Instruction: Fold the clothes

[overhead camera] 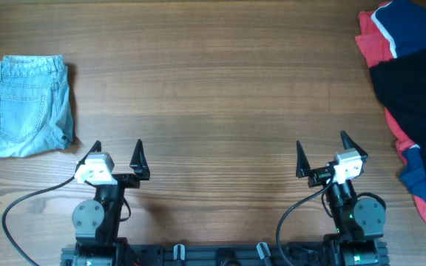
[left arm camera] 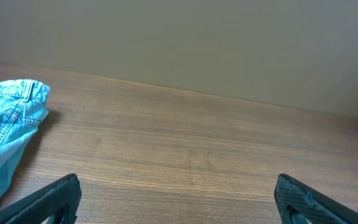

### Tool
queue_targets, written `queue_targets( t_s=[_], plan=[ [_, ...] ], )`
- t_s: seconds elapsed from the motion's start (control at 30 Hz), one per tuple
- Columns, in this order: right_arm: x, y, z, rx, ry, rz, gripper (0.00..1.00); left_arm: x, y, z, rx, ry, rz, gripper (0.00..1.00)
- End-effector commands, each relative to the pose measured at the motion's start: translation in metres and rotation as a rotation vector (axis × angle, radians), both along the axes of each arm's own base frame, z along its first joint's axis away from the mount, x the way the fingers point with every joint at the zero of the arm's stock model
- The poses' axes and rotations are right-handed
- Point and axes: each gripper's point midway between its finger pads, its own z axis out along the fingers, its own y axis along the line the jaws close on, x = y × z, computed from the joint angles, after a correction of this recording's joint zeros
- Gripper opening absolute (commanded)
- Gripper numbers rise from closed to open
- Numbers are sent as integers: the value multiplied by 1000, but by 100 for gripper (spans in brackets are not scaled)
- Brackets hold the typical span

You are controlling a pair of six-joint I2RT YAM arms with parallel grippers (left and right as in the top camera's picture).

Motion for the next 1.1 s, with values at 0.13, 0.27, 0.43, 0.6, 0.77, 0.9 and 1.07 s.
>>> queue_targets(
  t_s=[0.13,0.27,0.43,0.6,0.77,0.9,1.07],
  plan=[
    [0,-2,3,-11,-14,-13,100,0,1,-1,-3,0,2,100],
    [0,-2,3,-11,-14,-14,100,0,1,-1,-3,1,2,100],
    [0,-2,3,-11,-14,-14,100,0,1,-1,-3,0,2,100],
    [0,-2,3,-11,-14,-14,100,0,1,-1,-3,1,2,100],
    [0,-2,3,-10,-15,-13,100,0,1,-1,-3,0,2,100],
    [0,0,3,-7,-14,-3,100,0,1,-1,-3,0,2,100],
    [0,0,3,122,10,-2,100,-1,-2,-1,-5,0,-12,100]
  ],
)
